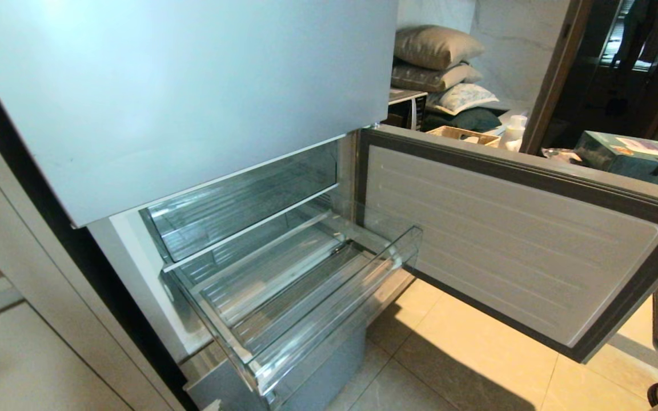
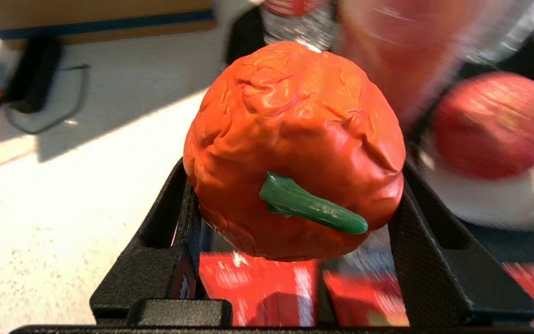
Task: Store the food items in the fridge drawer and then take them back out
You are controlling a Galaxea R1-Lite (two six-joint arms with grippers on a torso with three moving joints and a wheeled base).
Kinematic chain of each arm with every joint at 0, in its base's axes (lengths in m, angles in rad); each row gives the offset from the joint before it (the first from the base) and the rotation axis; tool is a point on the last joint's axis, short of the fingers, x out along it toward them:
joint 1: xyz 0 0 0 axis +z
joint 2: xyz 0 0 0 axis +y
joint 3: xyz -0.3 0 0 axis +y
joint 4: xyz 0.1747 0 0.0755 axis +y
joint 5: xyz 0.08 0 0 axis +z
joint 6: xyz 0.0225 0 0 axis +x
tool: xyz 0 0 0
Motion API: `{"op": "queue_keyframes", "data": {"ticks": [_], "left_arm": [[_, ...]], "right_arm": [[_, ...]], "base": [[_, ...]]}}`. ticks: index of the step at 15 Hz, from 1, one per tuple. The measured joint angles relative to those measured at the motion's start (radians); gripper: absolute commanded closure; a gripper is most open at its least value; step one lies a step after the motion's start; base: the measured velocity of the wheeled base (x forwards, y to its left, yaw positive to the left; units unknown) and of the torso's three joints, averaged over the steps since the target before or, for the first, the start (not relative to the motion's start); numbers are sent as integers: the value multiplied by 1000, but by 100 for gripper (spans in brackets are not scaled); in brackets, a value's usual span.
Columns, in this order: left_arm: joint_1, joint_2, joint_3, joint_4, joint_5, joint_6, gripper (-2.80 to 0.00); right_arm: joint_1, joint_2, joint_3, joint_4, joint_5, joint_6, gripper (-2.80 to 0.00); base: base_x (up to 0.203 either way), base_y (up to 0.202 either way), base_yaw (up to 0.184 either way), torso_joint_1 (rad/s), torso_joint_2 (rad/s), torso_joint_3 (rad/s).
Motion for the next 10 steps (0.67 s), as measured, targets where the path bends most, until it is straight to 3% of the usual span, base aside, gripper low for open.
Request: {"op": "queue_keyframes", "data": {"ticks": [10], "left_arm": [[0,0,0,0,0,0,0]], "right_arm": [[16,221,-159,-59,62,-14,0]], "base": [[0,0,0,0,0,0]]}}
